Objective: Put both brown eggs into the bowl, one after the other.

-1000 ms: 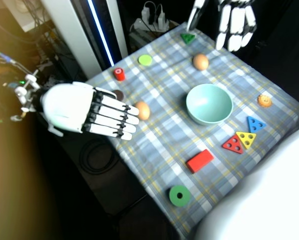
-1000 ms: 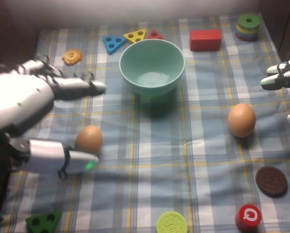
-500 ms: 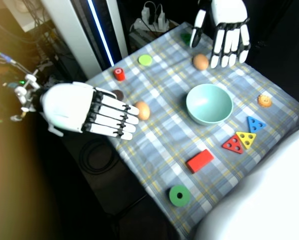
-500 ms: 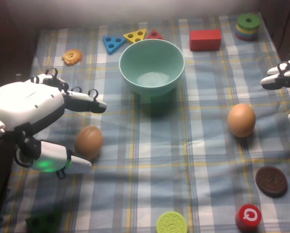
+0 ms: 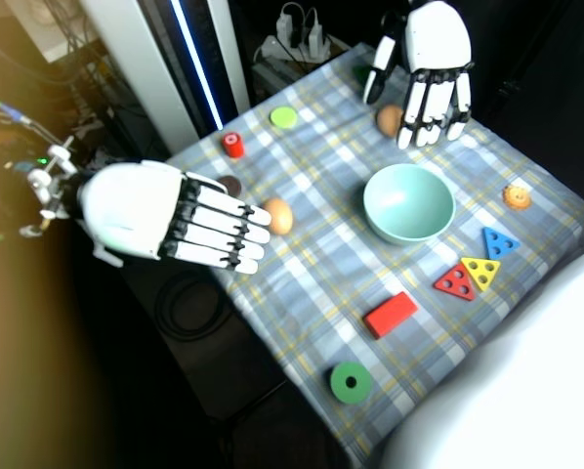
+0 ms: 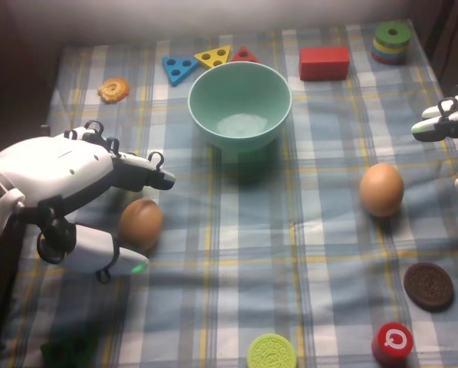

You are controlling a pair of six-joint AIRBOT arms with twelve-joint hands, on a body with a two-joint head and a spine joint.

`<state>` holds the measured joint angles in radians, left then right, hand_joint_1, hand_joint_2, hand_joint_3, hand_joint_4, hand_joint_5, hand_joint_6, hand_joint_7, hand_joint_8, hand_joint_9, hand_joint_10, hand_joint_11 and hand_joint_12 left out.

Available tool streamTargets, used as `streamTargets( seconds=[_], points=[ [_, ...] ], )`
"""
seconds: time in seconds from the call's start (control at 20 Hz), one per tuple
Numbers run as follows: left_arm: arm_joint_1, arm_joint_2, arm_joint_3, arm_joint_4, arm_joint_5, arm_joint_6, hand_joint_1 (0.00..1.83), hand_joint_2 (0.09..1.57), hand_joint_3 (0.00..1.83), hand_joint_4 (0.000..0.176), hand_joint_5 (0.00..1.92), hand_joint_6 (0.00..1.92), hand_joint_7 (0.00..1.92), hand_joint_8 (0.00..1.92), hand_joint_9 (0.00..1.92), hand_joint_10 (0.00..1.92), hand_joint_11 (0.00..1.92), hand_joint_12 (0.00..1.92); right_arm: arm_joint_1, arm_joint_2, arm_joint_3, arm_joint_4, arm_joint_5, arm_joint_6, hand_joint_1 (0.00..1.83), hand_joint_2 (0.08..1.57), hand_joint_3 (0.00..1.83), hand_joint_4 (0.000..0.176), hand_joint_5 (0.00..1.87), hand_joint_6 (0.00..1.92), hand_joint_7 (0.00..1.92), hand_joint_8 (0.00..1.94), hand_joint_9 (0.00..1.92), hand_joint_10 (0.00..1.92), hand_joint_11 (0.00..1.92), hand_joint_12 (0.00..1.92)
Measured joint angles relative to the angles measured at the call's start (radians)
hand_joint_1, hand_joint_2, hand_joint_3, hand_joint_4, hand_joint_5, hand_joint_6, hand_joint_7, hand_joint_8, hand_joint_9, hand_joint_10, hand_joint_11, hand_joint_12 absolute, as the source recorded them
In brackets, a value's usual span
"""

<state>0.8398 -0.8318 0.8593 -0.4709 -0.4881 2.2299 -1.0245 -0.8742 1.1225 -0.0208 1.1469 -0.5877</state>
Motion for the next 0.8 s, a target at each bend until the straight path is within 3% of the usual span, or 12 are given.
streamTargets(
  seconds=[0.1,0.2,0.25,0.35,0.45,0.55,0.6,0.65,0.7,0.75,0.8],
  points=[
    [-0.001,-0.001,0.003,-0.002,0.002,0.002,0.93,1.00,0.01,0.175,0.57,0.00,0.68,0.00,0.61,0.00,0.00,0.83,0.000,0.000,0.000,-0.001,0.000,0.000,0.65,1.30,0.00,0.000,0.61,0.00,0.61,0.00,0.57,0.00,0.43,0.35],
    [-0.001,-0.002,0.003,-0.002,0.006,0.002,0.98,1.01,0.00,0.162,0.61,0.01,0.73,0.01,0.64,0.01,0.00,0.87,0.000,0.000,0.000,-0.001,0.000,0.000,0.63,1.30,0.00,0.000,0.62,0.00,0.61,0.00,0.57,0.00,0.44,0.35],
    [-0.001,-0.002,0.003,-0.006,0.006,0.002,1.00,1.01,0.00,0.164,0.64,0.01,0.79,0.02,0.67,0.01,0.00,0.93,0.000,0.000,0.000,0.000,0.000,0.000,0.61,1.31,0.00,0.000,0.61,0.00,0.61,0.00,0.57,0.00,0.44,0.35],
    [-0.003,-0.002,0.005,-0.014,0.005,0.002,1.04,1.00,0.00,0.142,0.72,0.01,0.88,0.03,0.72,0.02,0.00,0.97,0.000,0.000,0.000,0.000,0.000,0.000,0.63,1.31,0.00,0.000,0.62,0.00,0.62,0.00,0.57,0.00,0.43,0.34],
    [-0.004,-0.012,0.011,-0.016,0.005,0.002,1.04,0.99,0.00,0.133,0.76,0.01,0.96,0.05,0.77,0.04,0.00,0.94,0.000,0.000,0.000,0.000,0.001,0.000,0.64,1.30,0.00,0.000,0.62,0.00,0.62,0.00,0.57,0.00,0.43,0.33],
    [-0.004,-0.014,0.011,-0.019,0.004,0.002,1.02,1.02,0.00,0.135,0.77,0.00,0.99,0.06,0.76,0.03,0.00,0.90,0.000,0.000,0.000,0.001,0.000,0.000,0.63,1.31,0.00,0.000,0.62,0.00,0.62,0.00,0.57,0.00,0.43,0.32],
    [-0.004,-0.015,0.013,-0.023,0.004,0.002,1.28,1.08,0.00,0.127,0.83,0.03,1.00,0.80,0.80,0.06,0.00,0.96,0.000,0.002,0.000,0.002,-0.001,0.000,0.61,1.31,0.00,0.000,0.62,0.00,0.62,0.00,0.57,0.00,0.43,0.32],
    [-0.004,-0.019,0.016,-0.027,0.002,0.002,1.28,1.08,0.00,0.127,0.83,0.03,1.00,0.80,0.80,0.06,0.00,0.96,0.000,0.003,0.000,0.002,-0.001,0.000,0.61,1.31,0.00,0.000,0.62,0.00,0.62,0.00,0.57,0.00,0.43,0.32],
    [-0.004,-0.023,0.017,-0.035,-0.002,0.002,1.33,1.10,0.00,0.111,0.89,0.02,0.97,0.98,0.83,0.08,0.00,1.00,0.000,0.005,0.000,0.002,0.000,0.000,0.61,1.31,0.00,0.000,0.62,0.00,0.63,0.01,0.58,0.00,0.43,0.32],
    [-0.004,-0.026,0.018,-0.040,-0.006,0.000,1.26,1.11,0.03,0.000,0.93,0.80,0.95,1.04,0.85,0.10,0.00,1.07,0.000,0.006,0.000,0.002,0.002,0.000,0.61,1.31,0.00,0.000,0.62,0.00,0.63,0.01,0.58,0.00,0.43,0.32],
    [-0.004,-0.027,0.018,-0.043,-0.008,-0.001,1.25,1.12,0.01,0.000,0.94,0.97,0.95,1.05,0.88,0.12,0.00,1.06,0.000,0.006,0.000,0.002,0.000,0.000,0.62,1.31,0.00,0.000,0.62,0.00,0.63,0.00,0.58,0.00,0.43,0.32]
  ],
)
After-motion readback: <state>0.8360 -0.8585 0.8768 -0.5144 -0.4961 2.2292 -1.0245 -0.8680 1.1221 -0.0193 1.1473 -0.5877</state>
